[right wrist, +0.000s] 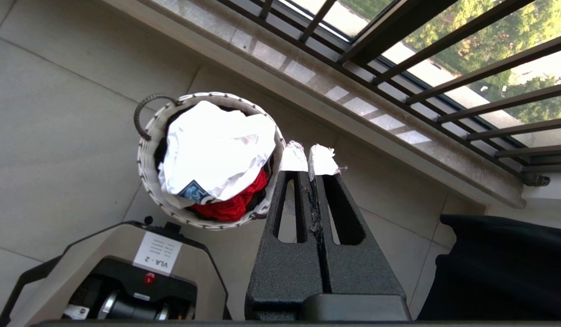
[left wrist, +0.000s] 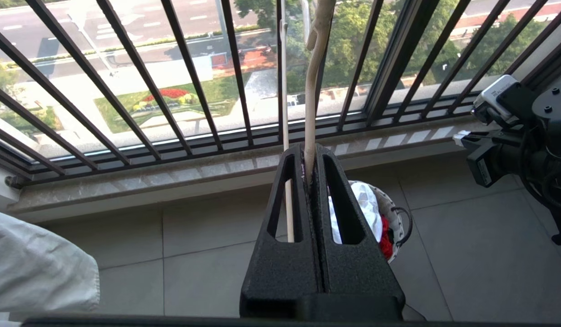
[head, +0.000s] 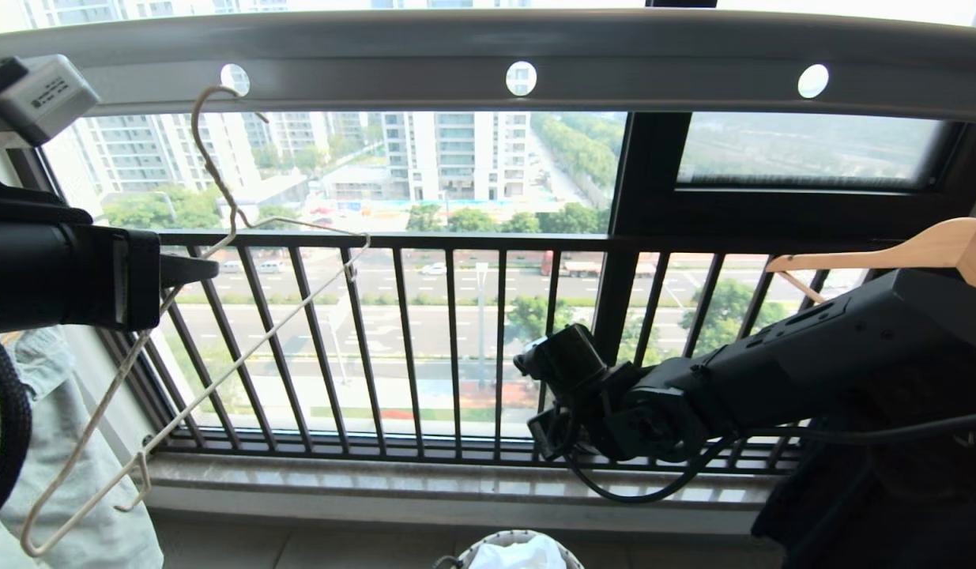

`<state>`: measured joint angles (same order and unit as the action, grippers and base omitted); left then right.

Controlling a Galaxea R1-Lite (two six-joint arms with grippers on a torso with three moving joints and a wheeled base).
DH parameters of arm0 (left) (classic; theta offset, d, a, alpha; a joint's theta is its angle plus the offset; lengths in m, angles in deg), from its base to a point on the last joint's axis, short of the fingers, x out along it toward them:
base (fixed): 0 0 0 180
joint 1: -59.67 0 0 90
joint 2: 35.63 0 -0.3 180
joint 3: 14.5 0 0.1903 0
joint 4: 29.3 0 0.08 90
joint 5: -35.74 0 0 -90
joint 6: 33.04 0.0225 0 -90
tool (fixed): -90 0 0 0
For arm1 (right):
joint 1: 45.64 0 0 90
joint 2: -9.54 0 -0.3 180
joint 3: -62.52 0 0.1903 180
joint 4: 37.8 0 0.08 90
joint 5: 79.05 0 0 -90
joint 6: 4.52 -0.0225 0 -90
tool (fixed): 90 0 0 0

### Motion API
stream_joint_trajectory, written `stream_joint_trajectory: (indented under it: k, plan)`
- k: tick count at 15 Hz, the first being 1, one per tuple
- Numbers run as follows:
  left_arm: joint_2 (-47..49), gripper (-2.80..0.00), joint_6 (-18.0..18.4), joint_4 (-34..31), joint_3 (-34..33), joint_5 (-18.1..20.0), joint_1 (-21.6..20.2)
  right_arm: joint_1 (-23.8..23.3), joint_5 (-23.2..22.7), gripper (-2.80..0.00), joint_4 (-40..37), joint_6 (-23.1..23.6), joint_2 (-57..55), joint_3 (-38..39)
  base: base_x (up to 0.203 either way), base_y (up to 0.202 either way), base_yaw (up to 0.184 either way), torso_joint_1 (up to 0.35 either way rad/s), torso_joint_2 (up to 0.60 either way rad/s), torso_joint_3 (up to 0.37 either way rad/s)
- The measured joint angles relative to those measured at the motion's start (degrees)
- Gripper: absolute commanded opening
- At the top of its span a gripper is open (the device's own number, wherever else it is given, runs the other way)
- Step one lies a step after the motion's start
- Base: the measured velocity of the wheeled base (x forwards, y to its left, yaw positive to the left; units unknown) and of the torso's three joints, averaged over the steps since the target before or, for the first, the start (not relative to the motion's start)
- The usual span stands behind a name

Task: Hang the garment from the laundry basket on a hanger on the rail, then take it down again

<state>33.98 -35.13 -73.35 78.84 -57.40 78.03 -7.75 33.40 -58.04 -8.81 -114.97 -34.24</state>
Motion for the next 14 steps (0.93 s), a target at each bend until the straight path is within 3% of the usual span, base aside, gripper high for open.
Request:
stream_joint_trajectory:
  k: [14]
  plan:
    - [2.58,-2.80,0.16,1.45,0.47,-0.09,-0.15,-0.02,0.02,-2.80,0.00,0.00,0.00,0.00,0.000,0.000,0.000,0.000,0.00,0.000]
